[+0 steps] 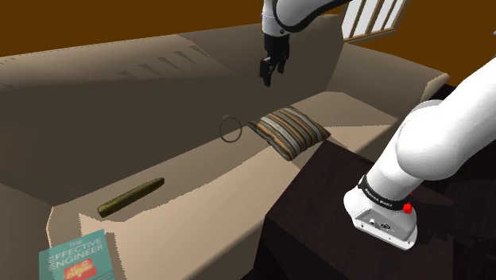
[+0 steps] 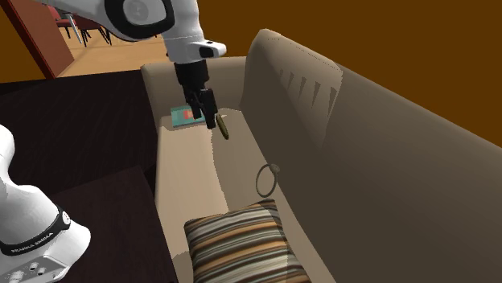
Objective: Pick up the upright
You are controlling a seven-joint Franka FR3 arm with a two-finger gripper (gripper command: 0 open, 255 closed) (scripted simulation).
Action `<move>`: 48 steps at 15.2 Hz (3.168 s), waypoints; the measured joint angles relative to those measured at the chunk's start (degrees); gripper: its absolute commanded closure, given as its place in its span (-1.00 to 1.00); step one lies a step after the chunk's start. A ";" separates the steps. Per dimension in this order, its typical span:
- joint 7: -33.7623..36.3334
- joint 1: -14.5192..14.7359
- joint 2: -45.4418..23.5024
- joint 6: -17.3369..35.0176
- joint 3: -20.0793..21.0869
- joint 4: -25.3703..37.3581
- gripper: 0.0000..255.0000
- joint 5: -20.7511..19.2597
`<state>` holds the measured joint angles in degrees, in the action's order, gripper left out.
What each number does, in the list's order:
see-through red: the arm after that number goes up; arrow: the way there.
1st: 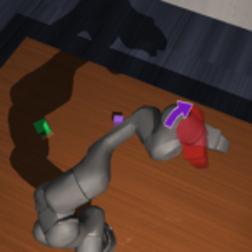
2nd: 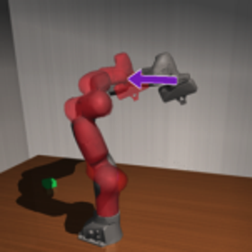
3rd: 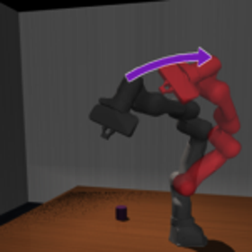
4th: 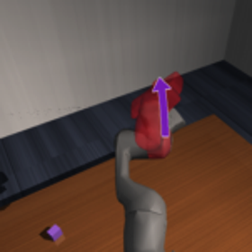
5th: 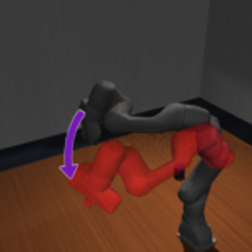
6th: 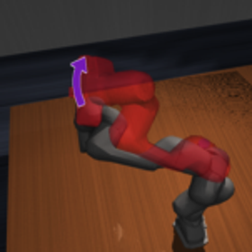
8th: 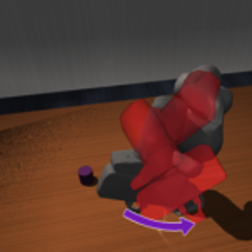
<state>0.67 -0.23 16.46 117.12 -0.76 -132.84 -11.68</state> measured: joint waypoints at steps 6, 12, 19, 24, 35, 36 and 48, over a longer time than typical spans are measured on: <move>-0.28 -0.12 -13.19 6.79 0.26 5.32 -1.00 -3.47; -0.37 0.11 -27.00 10.73 0.26 14.06 -1.00 -7.17; -0.98 0.87 -42.65 13.10 -0.33 26.11 -1.00 -11.06; -2.37 1.70 -54.32 12.33 -0.81 37.76 -1.00 -12.85; -2.59 2.47 -67.28 13.34 -1.48 49.10 -1.00 -14.11; -2.54 2.47 -67.53 13.47 -1.50 49.22 1.00 -14.13; -2.63 2.45 -66.90 13.32 -1.47 48.79 1.00 -14.12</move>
<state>-1.96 2.22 -50.44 130.44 -2.23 -84.05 -25.80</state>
